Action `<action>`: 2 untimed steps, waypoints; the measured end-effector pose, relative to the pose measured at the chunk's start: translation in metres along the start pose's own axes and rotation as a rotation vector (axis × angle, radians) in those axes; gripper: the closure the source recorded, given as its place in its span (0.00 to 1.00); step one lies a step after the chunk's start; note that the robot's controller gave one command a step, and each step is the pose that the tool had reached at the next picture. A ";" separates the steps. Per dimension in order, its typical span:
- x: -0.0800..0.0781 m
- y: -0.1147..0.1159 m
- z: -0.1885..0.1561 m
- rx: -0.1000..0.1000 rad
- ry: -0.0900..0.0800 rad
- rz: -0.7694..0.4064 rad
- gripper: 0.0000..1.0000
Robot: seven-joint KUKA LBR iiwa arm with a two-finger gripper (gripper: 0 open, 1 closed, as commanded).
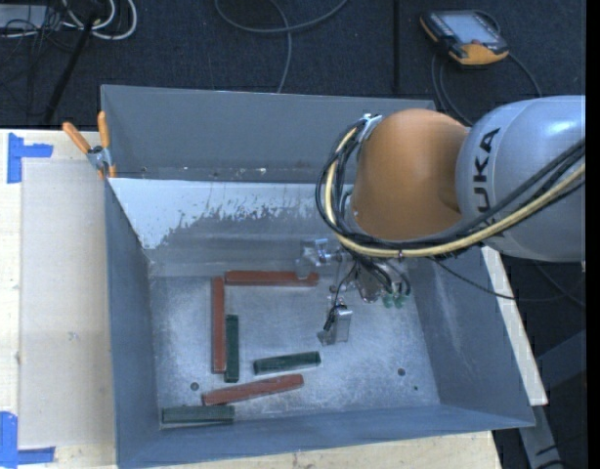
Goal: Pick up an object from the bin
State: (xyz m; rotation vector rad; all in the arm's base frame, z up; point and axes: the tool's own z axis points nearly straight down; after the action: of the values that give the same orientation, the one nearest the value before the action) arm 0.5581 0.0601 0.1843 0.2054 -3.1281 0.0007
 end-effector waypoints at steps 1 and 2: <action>0.003 0.001 0.028 0.000 -0.007 -0.092 0.00; 0.051 0.029 0.091 -0.001 -0.009 0.108 0.00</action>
Offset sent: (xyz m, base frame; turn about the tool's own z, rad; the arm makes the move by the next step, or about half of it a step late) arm -0.0697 0.0303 -0.1064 0.1156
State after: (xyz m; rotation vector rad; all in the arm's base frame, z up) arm 0.5034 0.0820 0.0931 0.0356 -3.1439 -0.0008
